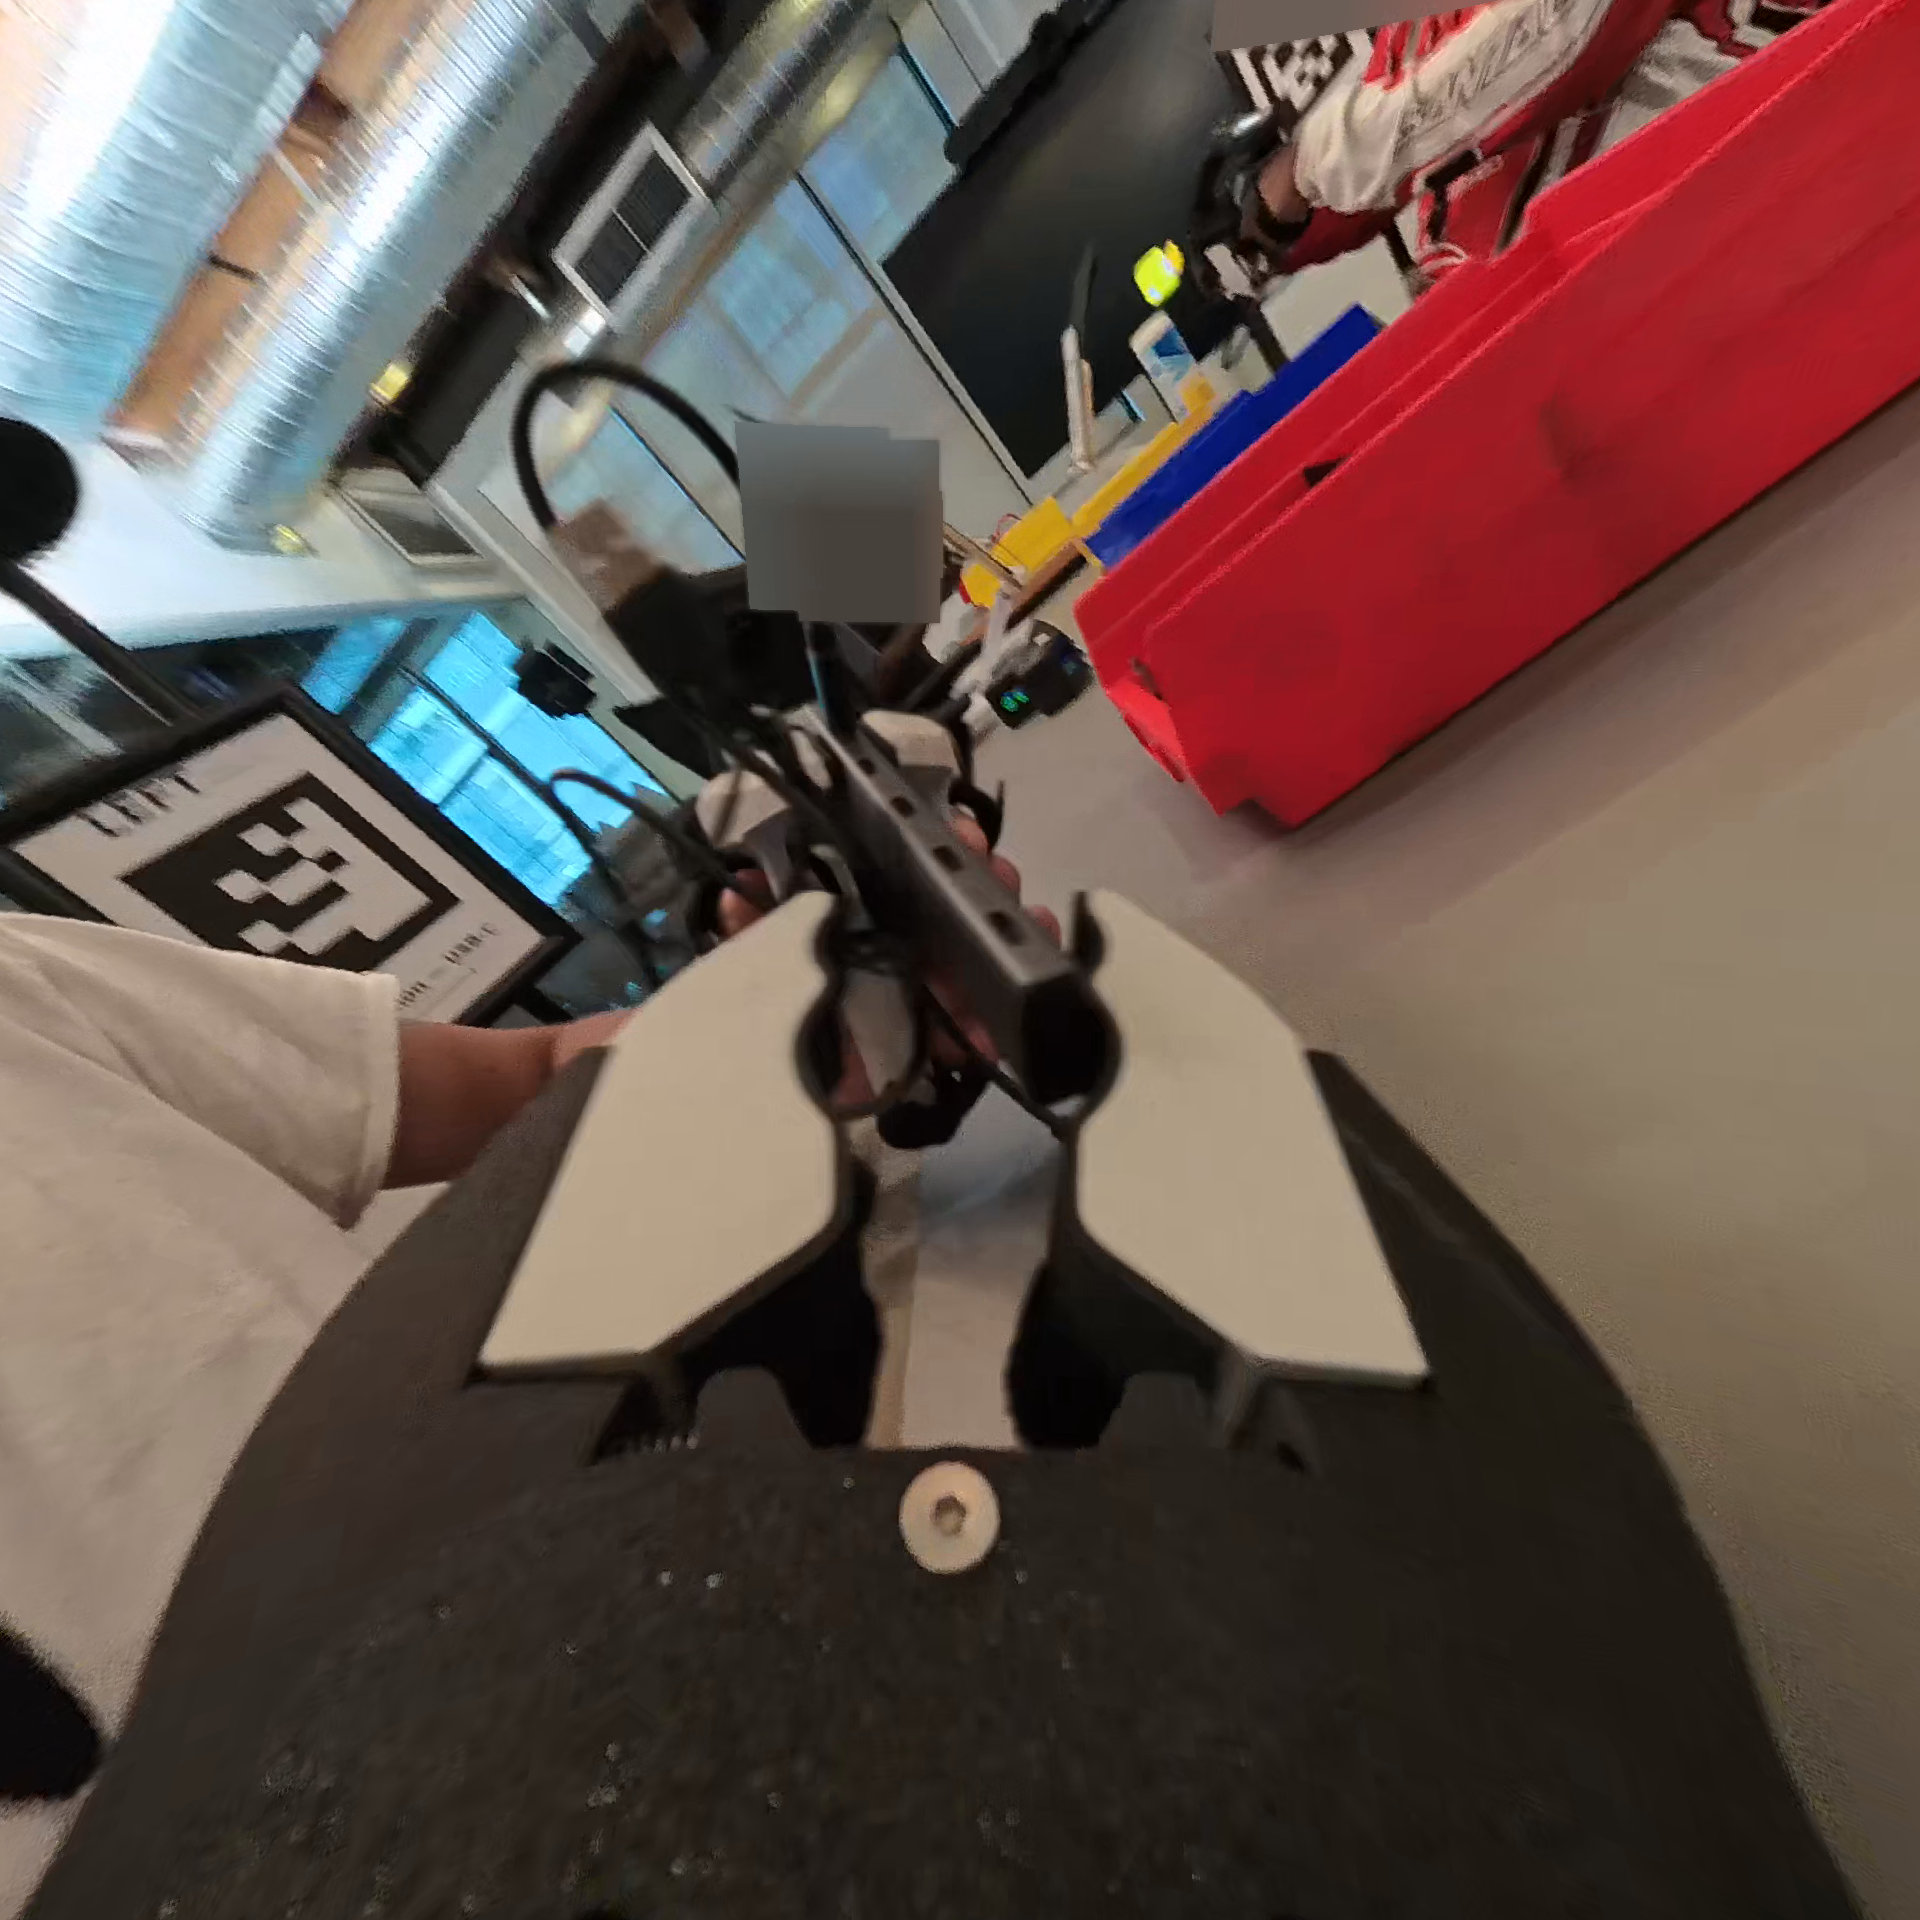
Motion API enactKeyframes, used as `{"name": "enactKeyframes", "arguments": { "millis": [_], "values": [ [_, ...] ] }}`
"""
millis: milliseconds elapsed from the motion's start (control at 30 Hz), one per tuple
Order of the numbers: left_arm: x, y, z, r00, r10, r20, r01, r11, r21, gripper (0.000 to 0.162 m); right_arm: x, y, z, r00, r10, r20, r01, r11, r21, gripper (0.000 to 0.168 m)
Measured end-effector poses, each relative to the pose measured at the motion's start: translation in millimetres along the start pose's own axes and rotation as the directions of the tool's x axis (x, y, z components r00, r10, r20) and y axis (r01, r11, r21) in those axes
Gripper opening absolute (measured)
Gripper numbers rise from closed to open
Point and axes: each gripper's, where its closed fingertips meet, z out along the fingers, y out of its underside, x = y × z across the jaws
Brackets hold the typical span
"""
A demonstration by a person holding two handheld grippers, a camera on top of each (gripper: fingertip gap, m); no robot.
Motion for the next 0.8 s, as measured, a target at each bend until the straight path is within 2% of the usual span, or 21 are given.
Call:
{"name": "enactKeyframes", "arguments": {
  "millis": [33, 100, 200, 333, 467, 600, 700, 800],
  "values": [
    [2.5, -0.8, 0.1, 0.999, -0.027, -0.019, 0.027, 1.0, 0.003, 0.009, -4.4, -3.0, -2.6, 0.998, 0.024, 0.052, -0.025, 1.0, 0.013, 0.027],
    [3.8, -0.7, -0.8, 0.993, -0.106, -0.057, 0.106, 0.994, -0.004, 0.01, -15.5, -4.4, -6.1, 0.989, 0.055, 0.14, -0.055, 0.998, -0.001, 0.014],
    [4.7, 0.6, -2.8, 0.975, -0.19, -0.118, 0.19, 0.982, -0.009, 0.01, -20.8, -1.2, -6.8, 0.992, 0.016, 0.125, -0.011, 0.999, -0.039, 0.013],
    [7.4, -8.9, -10.4, 0.979, -0.15, -0.137, 0.155, 0.987, 0.03, 0.017, -26.7, -11.5, -17.2, 0.992, 0.006, 0.125, -0.002, 0.999, -0.033, 0.013],
    [-13.6, -27.5, -36.9, 0.993, -0.11, -0.043, 0.114, 0.987, 0.111, 0.019, -26.5, -40.6, -42.1, 0.996, -0.091, -0.003, 0.091, 0.996, -0.02, 0.013],
    [-33.4, -36.9, -52.4, 0.995, -0.079, 0.052, 0.071, 0.986, 0.151, 0.013, -41.7, -94.2, -69.6, 0.938, -0.3, -0.171, 0.293, 0.954, -0.064, 0.013],
    [-32.2, -29.2, -48.5, 0.996, -0.081, 0.041, 0.076, 0.991, 0.11, 0.012, -48.1, -155.5, -104.2, 0.856, -0.421, -0.299, 0.418, 0.905, -0.077, 0.013],
    [-25.6, -21.7, -43.5, 0.998, -0.061, 0.03, 0.059, 0.996, 0.073, 0.013, -34.1, -216.1, -151.6, 0.743, -0.51, -0.434, 0.503, 0.853, -0.14, 0.013]
  ]
}}
